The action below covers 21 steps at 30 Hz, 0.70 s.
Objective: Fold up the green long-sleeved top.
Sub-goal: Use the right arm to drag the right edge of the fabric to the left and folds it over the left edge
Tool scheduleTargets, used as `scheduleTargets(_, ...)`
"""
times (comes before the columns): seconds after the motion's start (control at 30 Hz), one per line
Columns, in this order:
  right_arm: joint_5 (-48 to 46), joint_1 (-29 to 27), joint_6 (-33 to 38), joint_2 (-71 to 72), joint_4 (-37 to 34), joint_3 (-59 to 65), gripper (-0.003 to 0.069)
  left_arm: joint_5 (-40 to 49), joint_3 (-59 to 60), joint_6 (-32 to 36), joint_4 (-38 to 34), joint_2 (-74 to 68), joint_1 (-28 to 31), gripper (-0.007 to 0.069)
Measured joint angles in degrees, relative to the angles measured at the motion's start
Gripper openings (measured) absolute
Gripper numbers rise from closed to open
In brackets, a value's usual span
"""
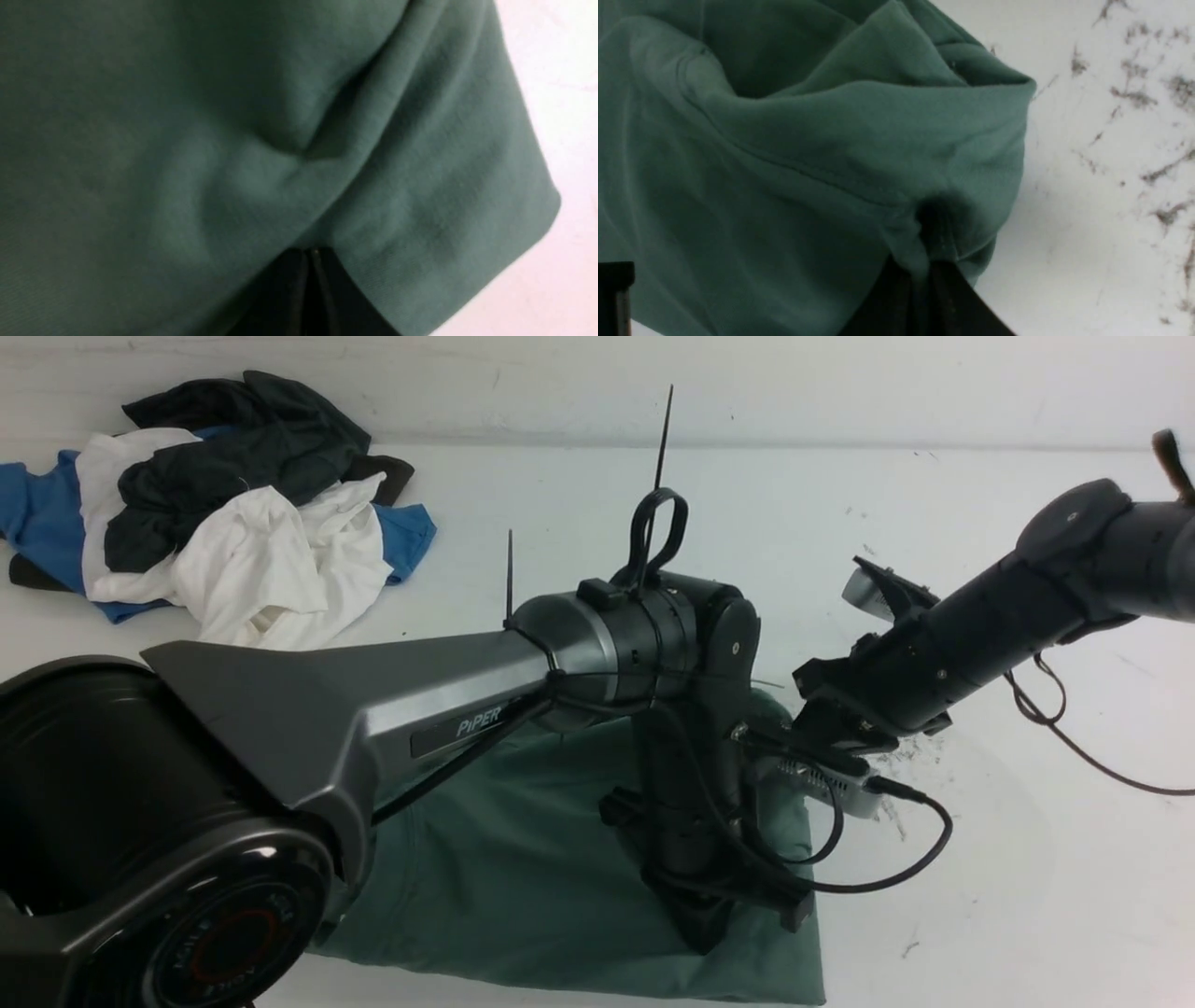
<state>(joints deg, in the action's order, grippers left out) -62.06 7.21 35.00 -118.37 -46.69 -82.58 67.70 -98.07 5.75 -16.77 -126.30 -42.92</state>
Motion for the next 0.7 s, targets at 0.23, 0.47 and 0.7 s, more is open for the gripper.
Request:
scheduleTargets(0.23, -1.09, 0.11, -2.98, -0.02, 4.05, -4.50, 0.0013, -1.44, -0.19, 0.76, -0.73, -0.10, -1.52, -0.0004)
scheduleTargets(0.47, -0.16, 0.12, -6.28, -0.14, 6.04, -5.45, 0.0013, -1.87, -0.52, 1.07, -1.03, -0.59, -2.54, -0.0004)
scheduleTargets(0.7, 1.60, 0.17, -6.66, -0.24, 7.21, -5.45, 0.0013, -1.79, -0.73, 1.13, -2.25, -0.76, -2.76, -0.0004)
